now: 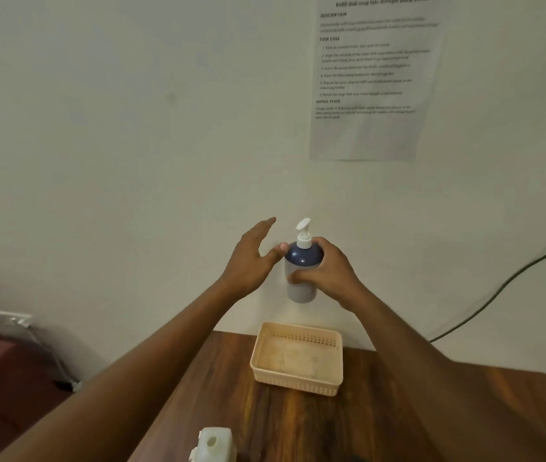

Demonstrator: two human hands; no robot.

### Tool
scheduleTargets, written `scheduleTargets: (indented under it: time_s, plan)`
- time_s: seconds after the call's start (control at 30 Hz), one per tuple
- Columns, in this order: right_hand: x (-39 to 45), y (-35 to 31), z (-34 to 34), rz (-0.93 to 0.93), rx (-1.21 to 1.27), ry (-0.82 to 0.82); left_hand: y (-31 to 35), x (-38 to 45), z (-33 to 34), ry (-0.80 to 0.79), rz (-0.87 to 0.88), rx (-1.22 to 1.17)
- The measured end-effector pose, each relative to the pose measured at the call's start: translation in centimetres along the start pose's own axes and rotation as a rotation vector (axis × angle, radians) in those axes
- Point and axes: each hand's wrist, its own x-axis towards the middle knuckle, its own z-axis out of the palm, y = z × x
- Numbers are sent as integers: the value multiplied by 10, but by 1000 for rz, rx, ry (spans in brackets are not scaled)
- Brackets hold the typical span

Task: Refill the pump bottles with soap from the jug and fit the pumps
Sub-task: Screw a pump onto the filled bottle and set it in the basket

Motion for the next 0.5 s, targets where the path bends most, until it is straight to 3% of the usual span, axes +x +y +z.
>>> scheduleTargets:
  time_s: [0.5]
  plan:
    - [71,99,74,68,-98,-106,-159,9,54,-151,-151,233]
